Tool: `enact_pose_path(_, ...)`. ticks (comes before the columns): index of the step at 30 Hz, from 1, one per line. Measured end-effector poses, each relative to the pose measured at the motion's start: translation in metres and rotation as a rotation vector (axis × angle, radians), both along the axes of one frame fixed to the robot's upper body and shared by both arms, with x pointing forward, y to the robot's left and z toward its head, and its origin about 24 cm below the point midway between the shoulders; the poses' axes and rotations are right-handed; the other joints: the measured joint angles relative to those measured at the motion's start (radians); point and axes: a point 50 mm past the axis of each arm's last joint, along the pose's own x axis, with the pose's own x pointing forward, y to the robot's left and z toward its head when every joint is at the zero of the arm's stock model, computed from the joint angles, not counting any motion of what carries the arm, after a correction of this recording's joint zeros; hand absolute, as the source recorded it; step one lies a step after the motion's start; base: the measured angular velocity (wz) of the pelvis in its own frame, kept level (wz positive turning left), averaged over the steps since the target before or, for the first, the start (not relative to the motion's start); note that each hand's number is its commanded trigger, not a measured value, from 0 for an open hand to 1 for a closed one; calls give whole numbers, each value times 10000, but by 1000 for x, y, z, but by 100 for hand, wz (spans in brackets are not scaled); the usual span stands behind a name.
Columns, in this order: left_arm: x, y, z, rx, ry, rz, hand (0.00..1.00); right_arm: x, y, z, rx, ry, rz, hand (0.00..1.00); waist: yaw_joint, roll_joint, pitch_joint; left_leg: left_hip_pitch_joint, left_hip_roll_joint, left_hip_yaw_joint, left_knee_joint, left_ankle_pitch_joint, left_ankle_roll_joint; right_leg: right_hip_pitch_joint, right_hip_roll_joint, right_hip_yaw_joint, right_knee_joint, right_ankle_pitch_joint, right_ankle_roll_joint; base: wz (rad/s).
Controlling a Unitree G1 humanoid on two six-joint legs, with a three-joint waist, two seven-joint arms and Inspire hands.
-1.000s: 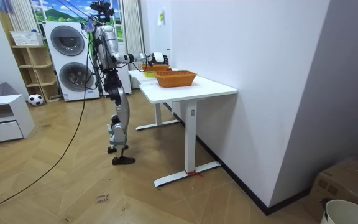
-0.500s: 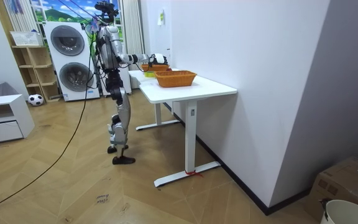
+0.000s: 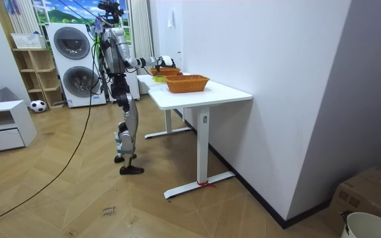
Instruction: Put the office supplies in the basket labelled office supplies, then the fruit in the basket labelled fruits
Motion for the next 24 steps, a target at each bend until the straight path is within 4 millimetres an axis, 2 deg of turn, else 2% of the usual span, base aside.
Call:
enact_pose_path(4, 0, 0, 0, -3, 18, -24, 0, 0, 0, -2, -24, 76, -22, 0, 159, -15, -10, 1, -5, -26, -11, 0, 1, 3, 8, -14, 1, 1, -1, 0)
enact_pose_path(17, -5, -2, -3, -134, 378, -174, 0, 12, 13, 1, -153, 41, 309, 0, 228, -48, 16, -50, -11, -235, 8, 16, 6, 36, -40, -92, -132, -1, 1, 3)
enact_pose_path(22, -3, -3, -4, -372, 404, -284, 0, 12, 12, -1, -203, 93, 245, 0, 370, -146, 73, -65, -12, -233, 0, 26, -7, 40, -39, -125, -175, 2, 5, 0)
enact_pose_path(24, -3, -2, -3, -388, 409, -354, 0, 12, 11, -4, -250, 187, 214, 0, 396, -178, 127, -80, -9, -241, 0, 35, -21, 42, -38, -129, -181, 2, 5, 0)
